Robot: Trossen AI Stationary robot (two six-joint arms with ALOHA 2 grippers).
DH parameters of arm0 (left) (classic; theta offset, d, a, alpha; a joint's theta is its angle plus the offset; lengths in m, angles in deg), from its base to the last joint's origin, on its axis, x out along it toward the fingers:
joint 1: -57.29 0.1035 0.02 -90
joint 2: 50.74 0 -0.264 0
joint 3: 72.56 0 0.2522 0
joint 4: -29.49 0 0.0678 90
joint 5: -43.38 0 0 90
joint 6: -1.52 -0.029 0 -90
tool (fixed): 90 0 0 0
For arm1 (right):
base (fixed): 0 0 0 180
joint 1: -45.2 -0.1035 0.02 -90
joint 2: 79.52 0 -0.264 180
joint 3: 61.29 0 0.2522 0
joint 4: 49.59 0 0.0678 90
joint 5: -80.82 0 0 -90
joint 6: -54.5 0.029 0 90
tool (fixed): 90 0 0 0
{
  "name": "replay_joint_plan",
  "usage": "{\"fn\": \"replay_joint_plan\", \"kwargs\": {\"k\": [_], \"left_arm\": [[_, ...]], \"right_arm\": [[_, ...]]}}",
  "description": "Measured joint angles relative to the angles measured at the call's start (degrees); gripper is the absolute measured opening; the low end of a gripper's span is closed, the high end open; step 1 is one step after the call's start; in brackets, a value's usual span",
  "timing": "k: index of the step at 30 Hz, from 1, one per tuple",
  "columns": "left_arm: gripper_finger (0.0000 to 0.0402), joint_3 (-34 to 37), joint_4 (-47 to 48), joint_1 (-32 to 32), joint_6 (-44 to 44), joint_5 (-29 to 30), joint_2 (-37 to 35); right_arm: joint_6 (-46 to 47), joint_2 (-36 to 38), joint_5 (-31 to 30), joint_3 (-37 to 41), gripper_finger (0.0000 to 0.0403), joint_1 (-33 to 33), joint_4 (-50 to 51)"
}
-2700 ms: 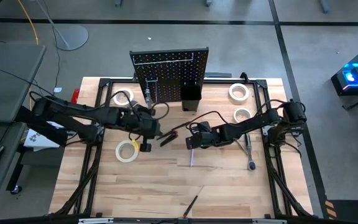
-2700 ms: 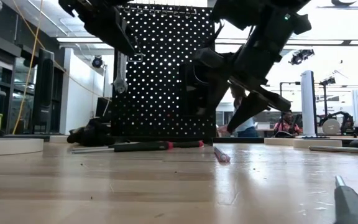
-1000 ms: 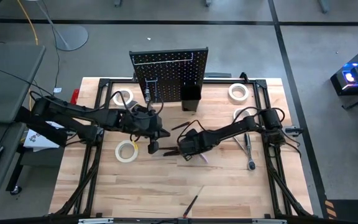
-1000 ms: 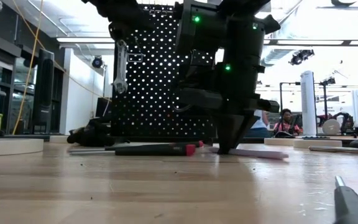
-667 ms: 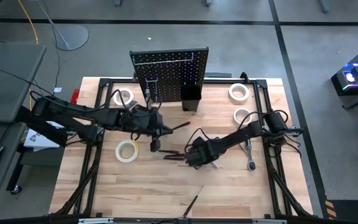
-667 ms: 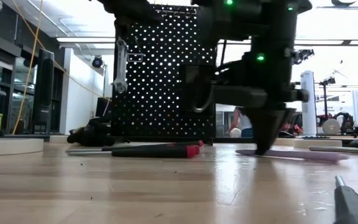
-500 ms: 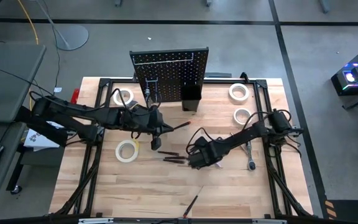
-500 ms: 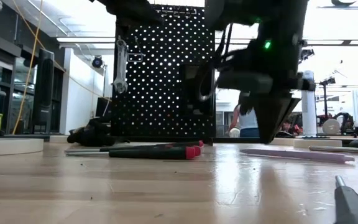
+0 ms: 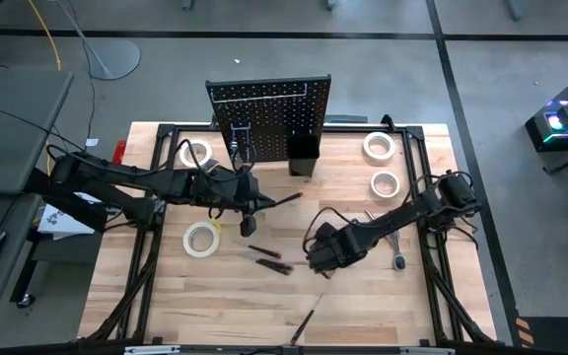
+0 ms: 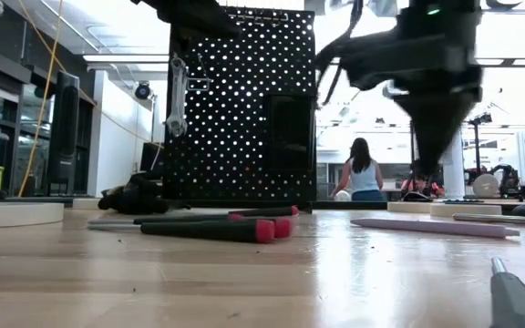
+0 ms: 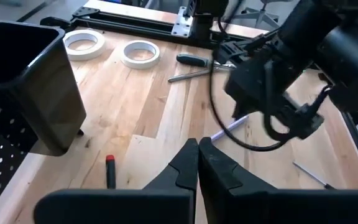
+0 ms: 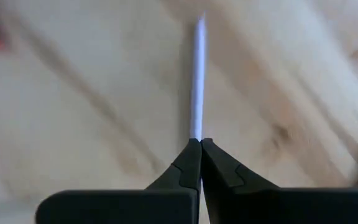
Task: Hang tools onto peg board
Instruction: Put the purple pen into the black bin on the peg board
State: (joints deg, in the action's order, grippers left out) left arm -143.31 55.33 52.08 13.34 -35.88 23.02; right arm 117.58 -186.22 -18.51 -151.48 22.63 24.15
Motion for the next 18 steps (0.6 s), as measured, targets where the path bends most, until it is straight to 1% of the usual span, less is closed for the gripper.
{"fn": "replay_joint_plan", "kwargs": {"k": [3, 6, 10, 13, 18], "left_arm": [[0.0000, 0.0, 0.1, 0.0, 0.0, -0.1, 0.0], [0.0000, 0.0, 1.5, -0.1, 0.0, -1.8, 1.0], [0.0000, 0.0, 8.5, -1.9, 0.1, -7.9, 4.1], [0.0000, 0.0, 13.4, -4.5, -2.7, -12.6, 7.1], [0.0000, 0.0, 13.9, -8.7, -8.0, -24.7, 11.9]], "right_arm": [[-1.0, 0.1, 3.6, 0.1, 0.0000, -2.1, 1.5], [1.6, 0.2, 5.8, 1.8, 0.0000, -4.1, -1.0], [7.0, 0.2, 8.2, 4.8, 0.0000, -6.6, -7.7], [10.3, 0.2, 9.9, 6.3, 0.0000, -8.3, -11.4], [11.5, 0.2, 10.1, 6.4, 0.0000, -10.6, -11.9]]}}
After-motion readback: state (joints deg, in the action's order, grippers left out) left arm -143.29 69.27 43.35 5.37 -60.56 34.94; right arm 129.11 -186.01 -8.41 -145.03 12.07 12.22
